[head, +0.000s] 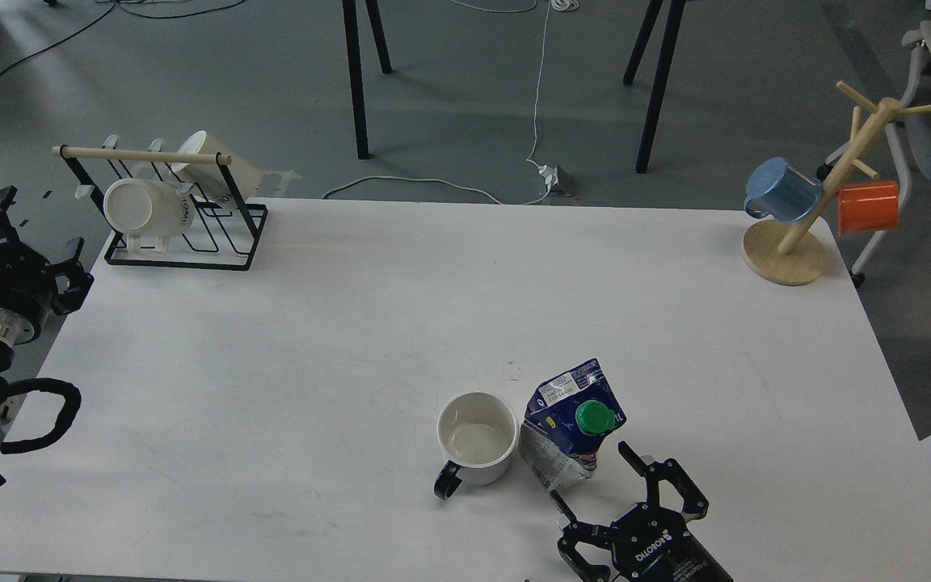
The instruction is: Place cup and milk with both arms
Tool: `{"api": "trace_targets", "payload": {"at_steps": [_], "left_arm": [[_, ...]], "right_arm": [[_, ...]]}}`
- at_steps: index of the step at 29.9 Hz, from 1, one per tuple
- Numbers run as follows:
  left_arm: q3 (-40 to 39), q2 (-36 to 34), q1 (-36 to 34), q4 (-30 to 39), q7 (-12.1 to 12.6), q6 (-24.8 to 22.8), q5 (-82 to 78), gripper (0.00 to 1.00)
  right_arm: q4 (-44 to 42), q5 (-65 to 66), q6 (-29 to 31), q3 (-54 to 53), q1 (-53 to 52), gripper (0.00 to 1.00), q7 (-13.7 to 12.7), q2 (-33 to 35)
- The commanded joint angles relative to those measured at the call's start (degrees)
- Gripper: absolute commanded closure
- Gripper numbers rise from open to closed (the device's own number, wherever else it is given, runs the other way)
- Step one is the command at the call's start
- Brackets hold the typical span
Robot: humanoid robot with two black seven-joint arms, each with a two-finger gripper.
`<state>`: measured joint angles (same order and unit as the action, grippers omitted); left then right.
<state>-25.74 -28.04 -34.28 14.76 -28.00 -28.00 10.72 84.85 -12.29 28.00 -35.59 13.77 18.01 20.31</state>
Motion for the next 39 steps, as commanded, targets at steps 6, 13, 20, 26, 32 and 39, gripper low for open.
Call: {"api": "trace_targets", "payload": {"at_steps": [6,13,20,26,32,39], "left_arm": [[-0.01,-0.17,0.00,0.00,0.00,0.00,0.09,0.01],[-0.01,-0.87,0.70,0.00,0.00,0.00,0.00,0.01],[-0.18,-0.88,0.97,0.00,0.00,0.00,0.09,0.01],[-0.80,-1.05,-0.52,0.00,0.00,0.00,0.17,0.01],[-0.97,-2.19,-2.46,0.00,0.00,0.00,0.35,0.01],[-3.08,-2.37,-2.99,0.00,0.00,0.00,0.44,0.01]], "right_arm": [[9.37,0.25,0.00,-8.24,8.89,0.00,0.62,16.66],[0.16,0.42,0.00,-34.25,14.27,0.00,2.03,21.70],[-10.91,0.69,0.00,-36.49,-1.79,0.00,1.68,22.40],[-19.79,0.69,0.00,-23.93,-22.44,0.00,1.59,22.14],[-24.37,0.51,0.00,-23.38,-25.63,0.00,1.86,18.89],[-27.80,0.07,0.00,-24.79,-26.34,0.00,1.86,15.98]]}}
